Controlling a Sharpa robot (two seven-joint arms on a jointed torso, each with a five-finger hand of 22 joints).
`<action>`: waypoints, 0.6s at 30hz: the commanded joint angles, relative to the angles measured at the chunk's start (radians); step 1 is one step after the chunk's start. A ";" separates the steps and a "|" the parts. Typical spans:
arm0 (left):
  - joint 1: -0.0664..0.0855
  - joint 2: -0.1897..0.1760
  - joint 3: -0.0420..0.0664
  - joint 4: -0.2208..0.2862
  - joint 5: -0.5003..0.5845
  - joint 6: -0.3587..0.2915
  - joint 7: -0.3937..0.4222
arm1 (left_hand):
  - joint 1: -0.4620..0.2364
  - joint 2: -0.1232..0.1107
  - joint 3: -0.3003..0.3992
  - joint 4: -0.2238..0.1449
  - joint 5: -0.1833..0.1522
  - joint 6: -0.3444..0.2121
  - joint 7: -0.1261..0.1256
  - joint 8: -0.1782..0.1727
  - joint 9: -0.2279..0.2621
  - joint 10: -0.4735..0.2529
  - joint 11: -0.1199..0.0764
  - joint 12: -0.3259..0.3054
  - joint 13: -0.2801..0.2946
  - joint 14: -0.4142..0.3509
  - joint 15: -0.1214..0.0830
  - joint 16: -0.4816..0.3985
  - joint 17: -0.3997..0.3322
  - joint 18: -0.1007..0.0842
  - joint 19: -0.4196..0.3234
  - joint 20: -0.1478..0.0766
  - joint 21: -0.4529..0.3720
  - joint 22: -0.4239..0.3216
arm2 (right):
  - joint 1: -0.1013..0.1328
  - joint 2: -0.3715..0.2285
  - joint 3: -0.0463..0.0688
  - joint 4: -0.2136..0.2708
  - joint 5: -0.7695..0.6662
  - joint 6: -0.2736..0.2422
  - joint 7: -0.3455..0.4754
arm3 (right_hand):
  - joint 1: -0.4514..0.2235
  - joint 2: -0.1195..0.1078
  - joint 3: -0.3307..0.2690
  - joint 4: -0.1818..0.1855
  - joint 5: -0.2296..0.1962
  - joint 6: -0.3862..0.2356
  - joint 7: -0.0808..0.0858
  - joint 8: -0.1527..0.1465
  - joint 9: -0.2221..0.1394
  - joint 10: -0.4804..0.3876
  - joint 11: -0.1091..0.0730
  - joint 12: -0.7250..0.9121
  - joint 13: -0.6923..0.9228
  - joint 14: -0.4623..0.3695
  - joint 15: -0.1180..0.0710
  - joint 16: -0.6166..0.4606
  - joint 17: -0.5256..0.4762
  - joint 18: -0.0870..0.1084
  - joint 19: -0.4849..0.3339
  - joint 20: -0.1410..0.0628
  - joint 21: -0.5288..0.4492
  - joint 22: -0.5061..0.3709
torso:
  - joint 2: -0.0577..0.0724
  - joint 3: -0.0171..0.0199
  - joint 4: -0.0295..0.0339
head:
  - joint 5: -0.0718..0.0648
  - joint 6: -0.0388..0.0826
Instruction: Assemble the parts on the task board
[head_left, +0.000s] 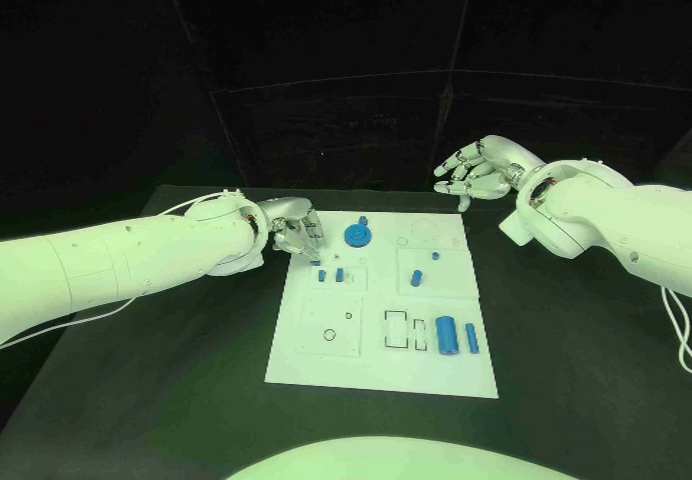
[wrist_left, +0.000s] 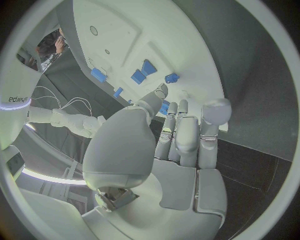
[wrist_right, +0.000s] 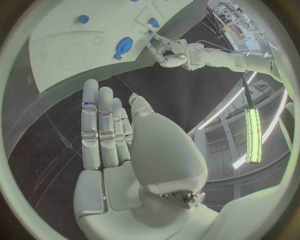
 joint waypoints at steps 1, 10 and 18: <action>-0.001 0.006 0.000 -0.005 -0.034 0.030 -0.008 | 0.009 -0.001 -0.009 0.000 -0.003 0.008 -0.006 0.007 0.002 0.010 -0.003 0.011 0.003 -0.007 0.000 -0.004 -0.001 0.009 -0.004 -0.001 -0.005 0.000 | 0.002 0.000 0.001 0.001 0.002 0.003 0.006 | 0.008 0.004 -0.007 -0.001 0.004 -0.006 -0.002 0.003 -0.001 -0.007 -0.001 0.007 -0.001 -0.005 -0.002 0.004 -0.002 0.003 0.009 0.000 -0.003 -0.001 | 0.000 -0.0001 0.0007 | -0.002 -0.002; -0.007 0.013 -0.001 -0.009 -0.046 0.071 -0.017 | 0.017 0.003 -0.019 0.000 -0.003 0.020 -0.012 0.014 0.003 0.017 -0.007 0.021 0.006 -0.007 -0.003 -0.003 -0.002 0.009 -0.002 -0.003 -0.004 0.004 | 0.002 -0.001 0.001 0.002 0.002 0.003 0.006 | 0.008 0.004 -0.007 -0.001 0.004 -0.006 -0.002 0.003 -0.001 -0.007 -0.001 0.007 -0.001 -0.005 -0.002 0.004 -0.002 0.003 0.009 0.000 -0.003 -0.001 | -0.001 0.0004 0.0006 | -0.003 -0.005; -0.008 0.015 -0.001 -0.007 -0.047 0.081 -0.022 | 0.022 0.009 -0.023 0.001 -0.003 0.024 -0.015 0.017 0.003 0.025 -0.010 0.029 0.010 -0.006 -0.005 0.001 0.001 0.008 0.001 -0.004 -0.001 0.008 | 0.002 0.000 0.001 0.001 0.002 0.003 0.006 | 0.009 0.004 -0.007 -0.001 0.004 -0.007 -0.002 0.004 -0.001 -0.007 -0.001 0.007 -0.003 -0.005 -0.002 0.004 -0.002 0.003 0.009 0.000 -0.004 -0.001 | 0.000 -0.0002 0.0015 | -0.004 -0.006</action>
